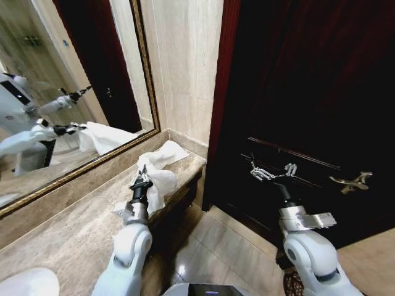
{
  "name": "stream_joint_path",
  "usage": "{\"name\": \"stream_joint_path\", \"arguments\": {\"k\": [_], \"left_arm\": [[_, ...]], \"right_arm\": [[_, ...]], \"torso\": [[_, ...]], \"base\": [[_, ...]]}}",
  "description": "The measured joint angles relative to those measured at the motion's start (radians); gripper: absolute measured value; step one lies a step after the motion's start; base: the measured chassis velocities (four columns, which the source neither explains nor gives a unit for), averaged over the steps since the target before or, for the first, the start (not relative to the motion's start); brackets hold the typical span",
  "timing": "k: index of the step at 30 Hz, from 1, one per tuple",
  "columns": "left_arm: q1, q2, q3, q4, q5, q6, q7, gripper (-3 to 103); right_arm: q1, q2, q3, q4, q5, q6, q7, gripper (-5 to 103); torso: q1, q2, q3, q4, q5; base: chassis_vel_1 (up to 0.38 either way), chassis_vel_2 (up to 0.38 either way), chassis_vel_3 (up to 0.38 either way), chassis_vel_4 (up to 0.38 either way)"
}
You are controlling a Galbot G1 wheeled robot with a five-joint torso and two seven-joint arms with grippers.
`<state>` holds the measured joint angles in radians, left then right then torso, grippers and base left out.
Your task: Discard the used towel into the hamper.
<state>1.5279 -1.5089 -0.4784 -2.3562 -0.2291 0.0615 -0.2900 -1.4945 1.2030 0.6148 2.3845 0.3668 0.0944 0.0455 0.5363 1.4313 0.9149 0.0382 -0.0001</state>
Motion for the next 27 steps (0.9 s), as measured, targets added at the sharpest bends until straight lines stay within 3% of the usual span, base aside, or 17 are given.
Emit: {"name": "stream_joint_path", "arguments": {"k": [4, 9, 25, 27], "left_arm": [[0.093, 0.0, -0.017, -0.102, 0.049, -0.022, 0.071, 2], [0.154, 0.008, -0.03, -0.152, 0.091, -0.04, 0.108, 2], [0.244, 0.064, -0.109, -0.15, 0.101, -0.069, 0.19, 2], [0.248, 0.073, -0.104, -0.149, 0.105, -0.076, 0.195, 2]], "right_arm": [[-0.036, 0.024, 0.008, 0.044, -0.003, 0.011, 0.0, 100], [-0.041, 0.057, 0.008, 0.051, -0.018, 0.02, -0.003, 100], [-0.043, 0.138, -0.017, 0.043, -0.073, 0.04, -0.024, 100], [-0.041, 0.134, -0.009, 0.024, -0.112, 0.069, -0.021, 100]], "torso": [[0.0, 0.0, 0.0, 0.0, 0.0002], [0.0, 0.0, 0.0, 0.0, 0.0001], [0.0, 0.0, 0.0, 0.0, 0.0002], [0.0, 0.0, 0.0, 0.0, -0.0001]], "base": [[0.0, 0.0, 0.0, 0.0], [0.0, 0.0, 0.0, 0.0], [-0.057, -0.061, -0.061, -0.062], [-0.095, -0.098, -0.115, -0.113]]}}
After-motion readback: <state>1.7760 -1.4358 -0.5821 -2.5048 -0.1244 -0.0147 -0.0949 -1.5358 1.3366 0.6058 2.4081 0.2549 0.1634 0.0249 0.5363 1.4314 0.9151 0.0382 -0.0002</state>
